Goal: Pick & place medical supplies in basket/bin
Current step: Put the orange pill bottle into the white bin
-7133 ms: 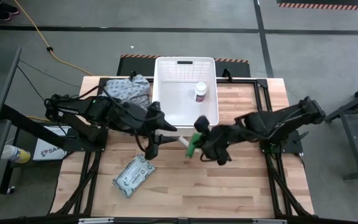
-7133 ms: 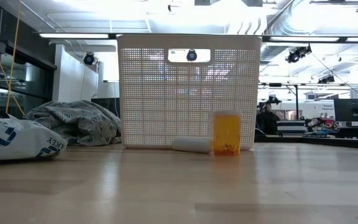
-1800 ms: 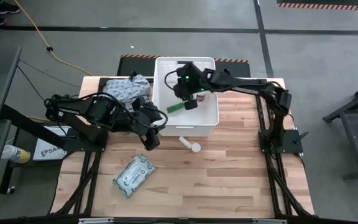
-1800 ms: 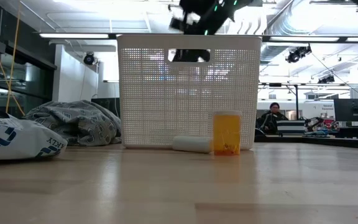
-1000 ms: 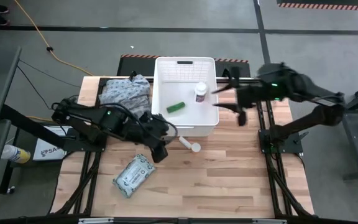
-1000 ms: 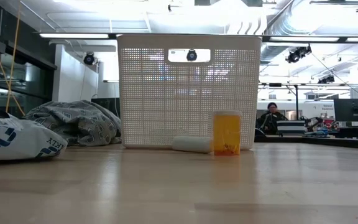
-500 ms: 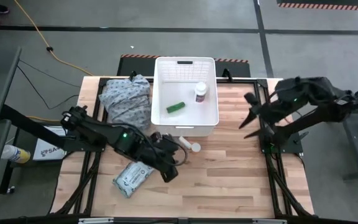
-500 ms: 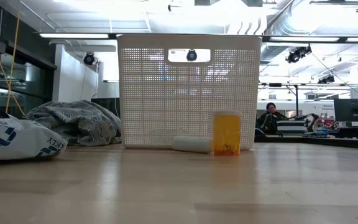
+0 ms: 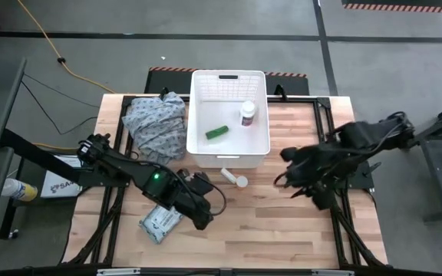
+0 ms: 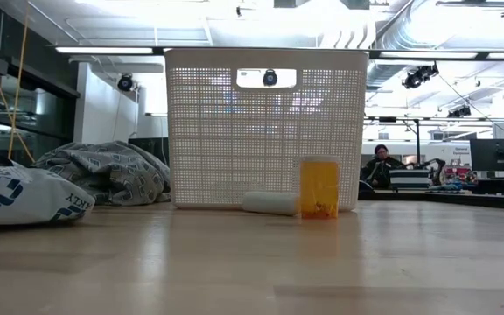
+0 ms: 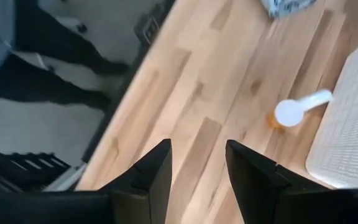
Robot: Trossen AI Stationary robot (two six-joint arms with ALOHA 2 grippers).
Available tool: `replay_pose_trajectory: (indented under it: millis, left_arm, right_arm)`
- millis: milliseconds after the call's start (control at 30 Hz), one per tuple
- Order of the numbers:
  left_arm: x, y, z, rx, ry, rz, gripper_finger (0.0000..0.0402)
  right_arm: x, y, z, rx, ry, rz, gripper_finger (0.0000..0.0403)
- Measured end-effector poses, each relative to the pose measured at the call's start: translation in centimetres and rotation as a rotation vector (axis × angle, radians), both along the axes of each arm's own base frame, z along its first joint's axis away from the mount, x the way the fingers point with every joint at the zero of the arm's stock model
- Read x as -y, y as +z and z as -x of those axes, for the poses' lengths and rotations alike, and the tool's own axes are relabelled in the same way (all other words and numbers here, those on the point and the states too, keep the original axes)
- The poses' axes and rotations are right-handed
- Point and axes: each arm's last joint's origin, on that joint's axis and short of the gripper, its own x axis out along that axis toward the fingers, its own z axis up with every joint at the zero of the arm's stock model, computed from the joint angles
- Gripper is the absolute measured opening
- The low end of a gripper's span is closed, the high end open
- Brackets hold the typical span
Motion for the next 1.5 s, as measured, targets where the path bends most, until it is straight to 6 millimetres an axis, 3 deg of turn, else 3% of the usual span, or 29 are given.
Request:
replay_pose_trajectory:
  millis: [267, 567, 900, 1167, 1300, 1500]
  left_arm:
    - [0.0, -0.7, 3.1, -0.215, 0.138, -0.090, 0.0195]
    - [3.0, -0.5, 7.2, -0.155, 0.059, -0.128, 0.0195]
    - [5.0, -0.6, 12.3, -0.076, 0.041, -0.124, 0.0195]
    - [6.4, -1.0, 14.1, -0.070, 0.020, -0.112, 0.0195]
    - [6.9, -1.1, 14.8, -0.066, 0.013, -0.104, 0.0195]
    - [7.7, -1.1, 15.8, -0.027, -0.003, -0.109, 0.0195]
  right_arm:
    - [-2.2, -3.1, -3.4, -0.138, -0.032, 0.049, 0.0141]
    - [-4.5, -6.1, -6.0, -0.210, -0.217, 0.122, 0.0138]
    - [-8.0, -6.9, -5.1, -0.144, -0.551, 0.155, 0.0140]
    - [-10.8, -7.2, -3.6, -0.006, -0.862, 0.100, 0.0143]
    - [-12.5, -8.8, -3.8, 0.037, -0.947, 0.114, 0.0148]
    - [-14.5, -12.8, -5.5, 0.077, -0.988, 0.242, 0.0160]
